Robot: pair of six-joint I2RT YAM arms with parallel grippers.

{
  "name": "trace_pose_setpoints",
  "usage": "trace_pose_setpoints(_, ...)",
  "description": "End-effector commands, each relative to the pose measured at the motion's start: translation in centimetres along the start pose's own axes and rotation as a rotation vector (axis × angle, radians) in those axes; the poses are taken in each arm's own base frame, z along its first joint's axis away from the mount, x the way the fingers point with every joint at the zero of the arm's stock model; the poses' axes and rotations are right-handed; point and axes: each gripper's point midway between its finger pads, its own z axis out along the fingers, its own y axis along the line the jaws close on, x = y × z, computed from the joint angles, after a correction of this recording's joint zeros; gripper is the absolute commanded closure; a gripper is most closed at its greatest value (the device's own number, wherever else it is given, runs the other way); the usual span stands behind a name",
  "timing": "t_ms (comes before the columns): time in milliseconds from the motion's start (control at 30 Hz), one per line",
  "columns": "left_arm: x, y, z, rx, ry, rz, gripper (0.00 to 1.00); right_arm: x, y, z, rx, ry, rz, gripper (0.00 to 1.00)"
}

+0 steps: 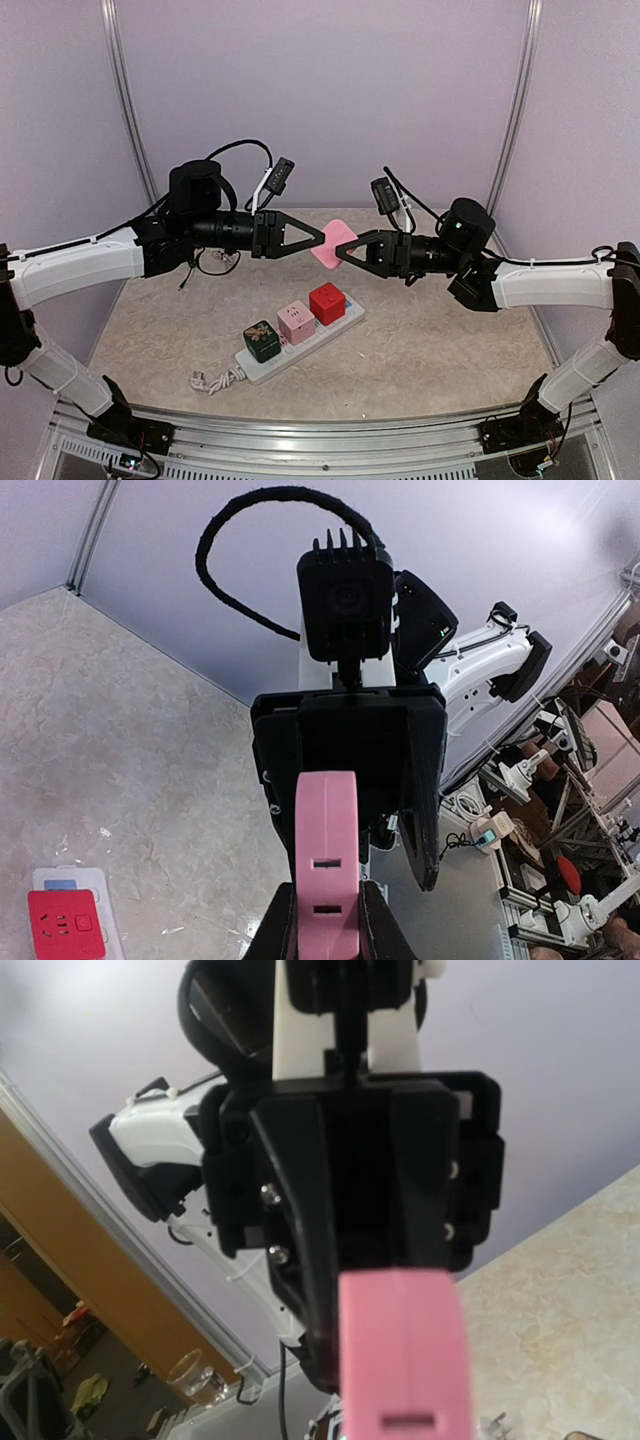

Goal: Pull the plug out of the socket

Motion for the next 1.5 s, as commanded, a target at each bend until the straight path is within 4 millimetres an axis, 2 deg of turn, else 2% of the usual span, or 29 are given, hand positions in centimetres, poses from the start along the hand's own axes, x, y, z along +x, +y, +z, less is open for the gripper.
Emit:
trace_pose_setpoints(0, 2.7, 2.9, 1.3, -0.081, 0.085, -0.05, 1.0, -0.6, 3.4, 0.5, -0.117, 0.011, -0.096, 0.54)
trace_pose_setpoints(133, 3.0, 3.0, 1.6, -0.089, 0.098, -0.046, 1.0, -0.8, 3.0, 0.7, -0.106, 0.008, -0.09, 0.52)
trace_pose_setpoints(200, 2.8, 2.8, 1.5, -0.089, 0.094, -0.042, 1.0, -0.9, 2.8, 0.7, -0.092, 0.004, -0.091, 0.48)
trace_pose_setpoints(333, 2.7, 2.5, 1.3, -0.082, 0.097, -0.023, 1.0, -1.4, 0.4, 0.4, 0.026, -0.006, -0.083, 0.3)
trace_pose_setpoints(400, 3.1, 2.5, 1.1, -0.091, 0.114, -0.031, 1.0, -2.2, -0.9, -0.5, 0.085, -0.031, -0.074, 0.19)
trace_pose_setpoints(500, 3.0, 2.6, 0.5, -0.102, 0.11, -0.024, 1.0, -3.5, -2.7, -2.2, 0.152, -0.07, -0.059, 0.09)
trace_pose_setpoints(633, 2.2, 3.5, -1.1, -0.142, 0.08, -0.028, 1.0, -4.7, -5.3, -4.7, 0.263, -0.094, -0.067, 0.03)
trace_pose_setpoints(700, 1.6, 5.4, -2.5, -0.221, 0.054, -0.037, 1.0, -4.7, -6.6, -5.9, 0.325, -0.092, -0.075, 0.03)
trace_pose_setpoints(833, -0.9, 10.8, -7.8, -0.466, -0.045, -0.055, 1.0, -3.6, -9.2, -7.6, 0.445, -0.06, -0.077, 0.03)
trace_pose_setpoints(1000, -3.2, 17.0, -14.4, -0.907, -0.105, 0.015, 1.0, -1.2, -10.6, -8.7, 0.493, -0.045, -0.062, 0.03)
trace_pose_setpoints(1133, -3.5, 23.0, -17.6, -1.191, -0.034, 0.014, 1.0, 0.3, -11.2, -9.1, 0.488, -0.039, -0.037, 0.03)
trace_pose_setpoints(1200, -3.7, 25.8, -17.9, -1.285, 0.007, 0.039, 1.0, 0.8, -11.3, -9.1, 0.487, -0.034, -0.033, 0.03)
trace_pose_setpoints(1267, -3.8, 28.1, -17.2, -1.306, 0.036, 0.06, 1.0, 1.1, -11.6, -9.3, 0.496, -0.025, -0.031, 0.03)
trace_pose_setpoints(1300, -3.2, 29.8, -16.7, -1.322, 0.068, 0.061, 1.0, 1.3, -11.6, -9.4, 0.499, -0.02, -0.031, 0.03)
trace_pose_setpoints(1333, -3.6, 30.6, -16.4, -1.334, 0.076, 0.076, 1.0, 1.5, -11.6, -9.4, 0.499, -0.016, -0.032, 0.03)
trace_pose_setpoints(1400, -3.9, 32.9, -16.2, -1.392, 0.111, 0.1, 1.0, 1.8, -11.6, -9.5, 0.5, -0.01, -0.03, 0.03)
trace_pose_setpoints(1433, -3.1, 34.6, -15.9, -1.421, 0.15, 0.105, 1.0, 1.9, -11.6, -9.5, 0.499, -0.009, -0.029, 0.03)
trace_pose_setpoints(1467, -3.2, 35.5, -16.0, -1.451, 0.166, 0.116, 1.0, 2.1, -11.6, -9.5, 0.497, -0.006, -0.028, 0.03)
